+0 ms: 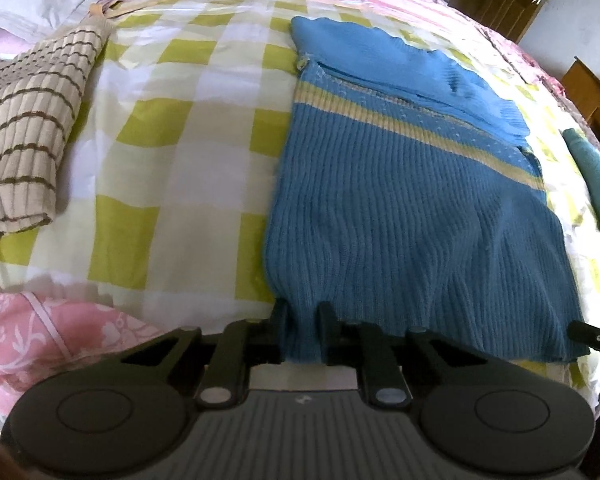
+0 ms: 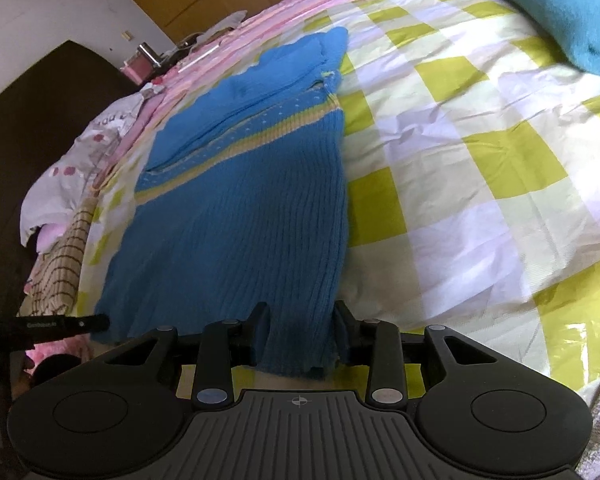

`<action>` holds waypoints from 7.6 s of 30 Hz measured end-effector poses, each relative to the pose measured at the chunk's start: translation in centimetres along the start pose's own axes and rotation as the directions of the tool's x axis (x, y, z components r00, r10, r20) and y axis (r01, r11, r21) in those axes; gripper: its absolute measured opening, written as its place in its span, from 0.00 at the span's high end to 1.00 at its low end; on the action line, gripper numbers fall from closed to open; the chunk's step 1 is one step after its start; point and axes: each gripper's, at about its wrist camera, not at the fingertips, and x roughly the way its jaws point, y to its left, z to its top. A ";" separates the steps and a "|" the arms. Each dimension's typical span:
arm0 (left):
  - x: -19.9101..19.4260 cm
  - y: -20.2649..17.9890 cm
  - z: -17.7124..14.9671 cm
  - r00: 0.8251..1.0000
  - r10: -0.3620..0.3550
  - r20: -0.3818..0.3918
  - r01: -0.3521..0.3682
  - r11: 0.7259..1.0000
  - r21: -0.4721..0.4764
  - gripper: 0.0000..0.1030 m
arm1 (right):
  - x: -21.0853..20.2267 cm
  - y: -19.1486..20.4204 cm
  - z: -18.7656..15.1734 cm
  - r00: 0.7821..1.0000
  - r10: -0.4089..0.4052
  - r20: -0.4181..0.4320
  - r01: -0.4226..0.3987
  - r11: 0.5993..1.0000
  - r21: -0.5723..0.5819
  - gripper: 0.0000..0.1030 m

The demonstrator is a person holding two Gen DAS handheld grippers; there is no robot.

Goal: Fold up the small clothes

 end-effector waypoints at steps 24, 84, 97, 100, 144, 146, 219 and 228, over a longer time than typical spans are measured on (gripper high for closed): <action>-0.6 2.2 2.9 0.935 -0.313 0.164 0.338 0.928 -0.156 0.85 | -0.2 -0.5 3.5 0.966 0.243 0.091 -0.256 0.944 0.206 0.93; 9.5 0.5 17.4 0.900 -0.116 0.421 0.222 0.952 -0.212 0.53 | 14.4 -0.2 22.2 0.942 -0.108 0.319 0.075 0.991 0.115 0.65; 9.3 0.7 16.9 0.894 -0.118 0.432 0.218 0.957 -0.190 0.53 | 14.9 1.0 23.3 0.949 -0.139 0.282 0.131 0.990 0.046 0.91; 8.7 0.3 16.7 0.883 -0.128 0.453 0.226 0.959 -0.170 0.52 | 13.1 0.8 22.7 0.934 -0.112 0.338 0.094 0.993 0.070 0.93; 8.0 0.8 11.8 0.935 -0.088 0.343 0.172 0.959 -0.224 0.52 | 13.0 3.9 16.7 0.925 -0.321 0.204 0.334 0.942 -0.030 0.87; 7.9 0.8 11.7 0.935 -0.085 0.344 0.172 0.958 -0.231 0.52 | 12.3 4.1 16.8 0.925 -0.308 0.223 0.319 0.948 -0.015 0.86; 8.7 1.7 10.7 0.915 -0.164 0.368 0.299 0.888 -0.348 0.51 | 33.3 32.0 19.2 0.950 -0.310 0.026 0.225 0.628 -0.745 0.63; 8.7 1.7 10.7 0.915 -0.165 0.369 0.300 0.889 -0.346 0.51 | 33.1 31.8 18.9 0.953 -0.302 0.031 0.224 0.629 -0.745 0.63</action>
